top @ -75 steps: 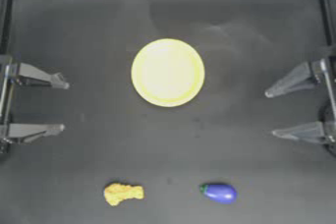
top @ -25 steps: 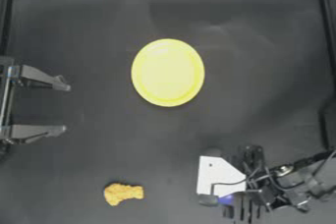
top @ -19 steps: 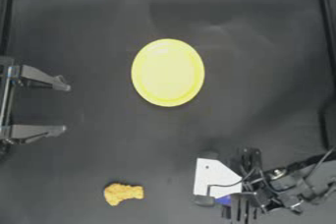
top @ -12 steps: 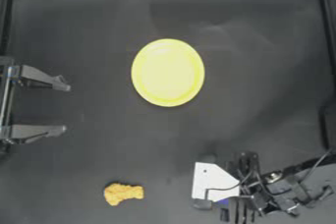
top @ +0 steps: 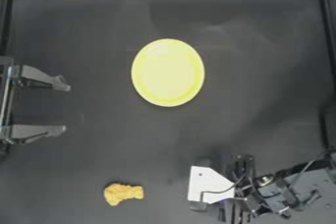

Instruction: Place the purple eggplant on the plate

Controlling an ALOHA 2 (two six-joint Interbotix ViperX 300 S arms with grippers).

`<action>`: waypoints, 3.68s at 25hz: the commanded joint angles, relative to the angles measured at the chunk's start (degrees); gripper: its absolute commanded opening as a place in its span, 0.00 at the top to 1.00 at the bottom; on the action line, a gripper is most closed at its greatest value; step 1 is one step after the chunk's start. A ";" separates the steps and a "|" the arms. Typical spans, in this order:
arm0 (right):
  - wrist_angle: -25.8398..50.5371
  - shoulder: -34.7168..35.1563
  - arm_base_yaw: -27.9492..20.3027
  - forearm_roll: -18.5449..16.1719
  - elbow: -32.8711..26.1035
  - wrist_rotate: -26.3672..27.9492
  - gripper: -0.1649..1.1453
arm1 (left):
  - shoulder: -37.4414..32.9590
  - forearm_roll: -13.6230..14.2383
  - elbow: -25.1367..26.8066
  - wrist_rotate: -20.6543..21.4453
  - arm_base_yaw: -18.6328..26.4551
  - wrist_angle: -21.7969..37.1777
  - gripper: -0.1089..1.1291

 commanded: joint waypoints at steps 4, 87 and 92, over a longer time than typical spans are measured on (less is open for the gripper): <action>0.18 -0.26 0.44 0.09 -0.44 0.00 0.26 | 0.79 -0.09 -1.58 0.00 0.18 -0.26 0.10; -6.24 9.14 -45.00 10.37 -17.14 -62.58 0.21 | 5.10 -0.09 -1.49 -0.09 0.53 -0.70 0.10; -6.06 9.14 -45.18 11.60 -17.23 -62.49 0.10 | 5.10 -0.09 -1.41 -0.09 0.53 -0.70 0.10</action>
